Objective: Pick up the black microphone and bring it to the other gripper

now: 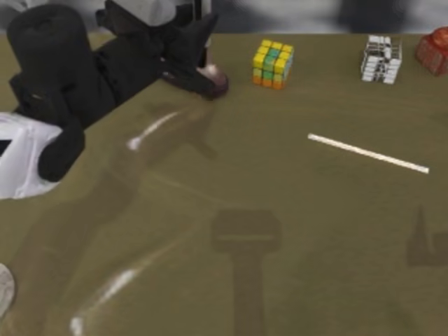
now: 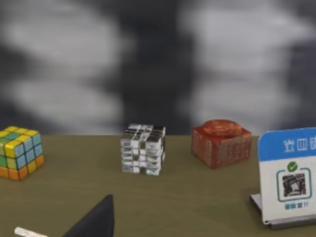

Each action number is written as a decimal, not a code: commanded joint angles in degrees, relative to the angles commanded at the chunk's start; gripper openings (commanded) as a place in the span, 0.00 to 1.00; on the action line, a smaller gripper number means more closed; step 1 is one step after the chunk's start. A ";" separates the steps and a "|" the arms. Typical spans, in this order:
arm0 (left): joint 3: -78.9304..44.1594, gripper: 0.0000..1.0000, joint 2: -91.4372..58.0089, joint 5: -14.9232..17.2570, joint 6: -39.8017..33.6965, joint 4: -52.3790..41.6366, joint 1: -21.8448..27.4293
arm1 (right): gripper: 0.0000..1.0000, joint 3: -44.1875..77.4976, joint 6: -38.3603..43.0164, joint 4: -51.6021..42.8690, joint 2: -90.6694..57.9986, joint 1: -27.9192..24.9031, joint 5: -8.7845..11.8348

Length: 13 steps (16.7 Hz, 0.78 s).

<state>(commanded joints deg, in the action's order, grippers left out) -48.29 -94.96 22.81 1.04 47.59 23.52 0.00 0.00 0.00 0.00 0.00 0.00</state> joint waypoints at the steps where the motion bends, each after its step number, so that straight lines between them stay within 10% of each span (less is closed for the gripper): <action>1: 0.29 0.00 1.26 -2.08 -0.02 -0.49 1.85 | 1.00 0.00 0.00 0.00 0.00 0.00 0.00; 7: 2.00 0.00 8.13 -13.42 -0.12 -3.26 12.01 | 1.00 0.00 0.00 0.00 0.00 0.00 0.00; 13: 1.89 0.00 8.37 -13.89 -0.09 -3.36 12.43 | 1.00 0.00 0.00 0.00 0.00 0.00 0.00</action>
<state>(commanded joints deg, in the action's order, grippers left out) -46.40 -86.60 8.92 0.95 44.23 35.95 0.00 0.00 0.00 0.00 0.00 0.00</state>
